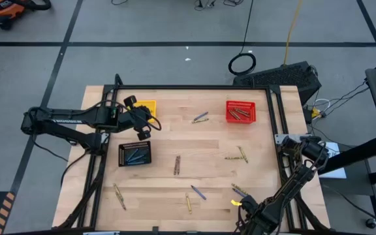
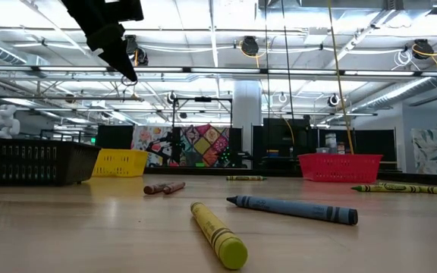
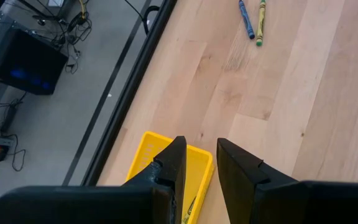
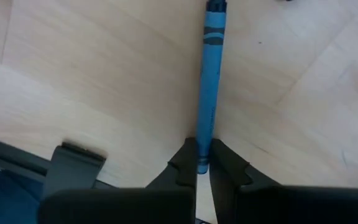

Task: Sort crayons
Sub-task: Put the blue crayon into the black bin

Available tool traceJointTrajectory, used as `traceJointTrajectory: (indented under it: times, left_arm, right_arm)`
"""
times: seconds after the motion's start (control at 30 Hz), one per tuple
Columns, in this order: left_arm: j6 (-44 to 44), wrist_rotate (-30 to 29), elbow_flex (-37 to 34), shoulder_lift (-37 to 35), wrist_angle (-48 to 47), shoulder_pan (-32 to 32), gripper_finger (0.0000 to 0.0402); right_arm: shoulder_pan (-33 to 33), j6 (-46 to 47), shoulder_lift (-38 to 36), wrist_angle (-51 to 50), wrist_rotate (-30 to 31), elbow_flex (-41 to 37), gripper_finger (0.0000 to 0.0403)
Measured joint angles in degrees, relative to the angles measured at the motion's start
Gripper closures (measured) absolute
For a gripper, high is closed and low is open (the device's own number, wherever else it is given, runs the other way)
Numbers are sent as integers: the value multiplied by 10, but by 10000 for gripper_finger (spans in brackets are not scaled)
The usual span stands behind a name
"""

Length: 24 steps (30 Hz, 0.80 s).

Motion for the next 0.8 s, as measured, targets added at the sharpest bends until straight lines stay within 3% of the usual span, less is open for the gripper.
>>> traceJointTrajectory:
  times: [0.2, 0.3, 0.57, 0.8]
  left_arm:
    - [-1, 0, 0, 0, 11, 0, 317]
    - [-1, 6, 0, 0, 11, 0, 317]
    - [0, 113, 0, 7, 36, 0, 317]
    - [36, 207, -10, 45, 124, 0, 317]
  right_arm:
    - [-1, -27, -15, 12, 8, -1, 401]
    - [1, -29, -29, 12, 51, -3, 402]
    - [-3, -73, -55, 3, 156, -3, 402]
    - [-28, -83, -62, -73, 231, -2, 403]
